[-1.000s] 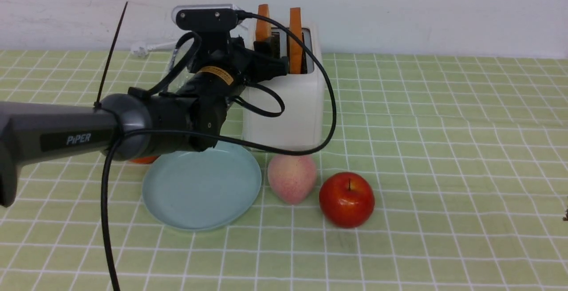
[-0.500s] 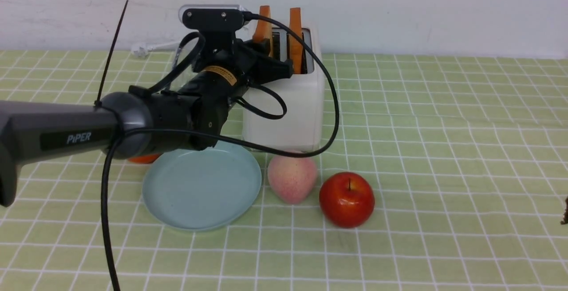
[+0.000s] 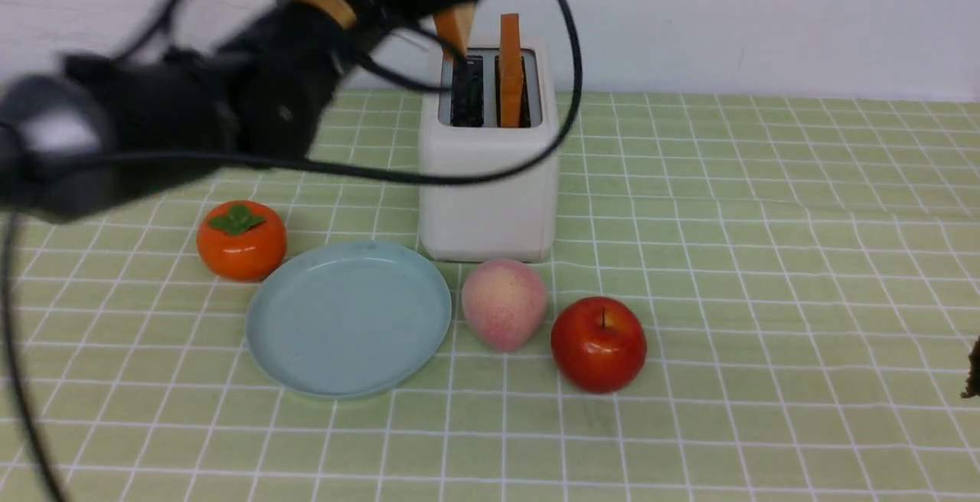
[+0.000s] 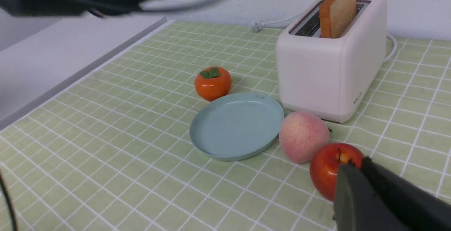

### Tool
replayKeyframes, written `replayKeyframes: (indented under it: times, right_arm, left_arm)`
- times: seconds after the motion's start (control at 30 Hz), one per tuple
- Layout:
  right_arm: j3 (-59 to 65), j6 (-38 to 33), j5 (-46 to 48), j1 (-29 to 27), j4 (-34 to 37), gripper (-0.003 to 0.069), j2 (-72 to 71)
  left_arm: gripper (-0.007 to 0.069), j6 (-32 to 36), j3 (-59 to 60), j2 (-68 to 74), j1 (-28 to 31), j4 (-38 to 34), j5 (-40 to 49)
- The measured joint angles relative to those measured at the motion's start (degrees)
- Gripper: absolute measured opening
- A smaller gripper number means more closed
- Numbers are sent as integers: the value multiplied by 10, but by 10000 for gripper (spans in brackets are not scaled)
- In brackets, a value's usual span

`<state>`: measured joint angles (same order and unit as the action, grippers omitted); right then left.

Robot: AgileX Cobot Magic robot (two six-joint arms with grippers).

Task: Take toasted bread from bread machine on green coffee tablecloth place on plate.
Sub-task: 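Reach for a toast slice standing in the toaster with the left gripper, then place the slice of bread on the plate with the left gripper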

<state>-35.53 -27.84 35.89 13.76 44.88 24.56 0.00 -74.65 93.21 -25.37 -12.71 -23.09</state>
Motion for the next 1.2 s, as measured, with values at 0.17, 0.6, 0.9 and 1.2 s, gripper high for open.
replayKeyframes:
  times: [0.17,0.6,0.9,1.2]
  right_arm:
    - [0,0,3,0,28,-7,0]
    - [0,0,54,0,34,-7,0]
    - [0,0,69,0,34,-5,0]
    - [0,0,101,0,28,-2,2]
  left_arm:
    - [49,0,0,-126,2,2,264]
    - [49,89,114,-164,139,-131,558]
    - [49,245,117,-49,143,-325,518]
    - [49,255,117,10,143,-344,442]
